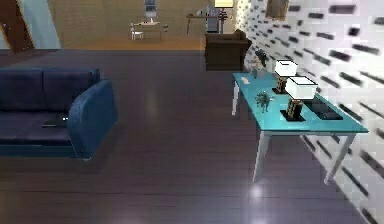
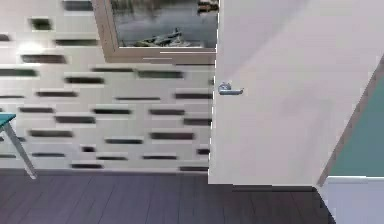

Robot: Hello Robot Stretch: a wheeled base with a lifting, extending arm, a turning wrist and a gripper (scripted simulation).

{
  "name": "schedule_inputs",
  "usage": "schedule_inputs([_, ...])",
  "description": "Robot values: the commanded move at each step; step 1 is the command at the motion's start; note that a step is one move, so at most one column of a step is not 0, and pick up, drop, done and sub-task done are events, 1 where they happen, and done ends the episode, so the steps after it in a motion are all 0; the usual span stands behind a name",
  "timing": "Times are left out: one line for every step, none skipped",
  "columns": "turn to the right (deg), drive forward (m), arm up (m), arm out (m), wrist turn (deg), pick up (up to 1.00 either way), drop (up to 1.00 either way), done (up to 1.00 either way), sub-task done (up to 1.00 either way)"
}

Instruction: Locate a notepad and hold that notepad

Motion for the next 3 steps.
schedule_inputs([-42.0,0.00,0.00,0.00,0.0,0.00,0.00,0.00,0.00])
schedule_inputs([0.0,0.50,0.00,0.00,0.0,0.00,0.00,0.00,0.00])
schedule_inputs([-33.0,0.00,0.00,0.00,0.0,0.00,0.00,0.00,0.00])
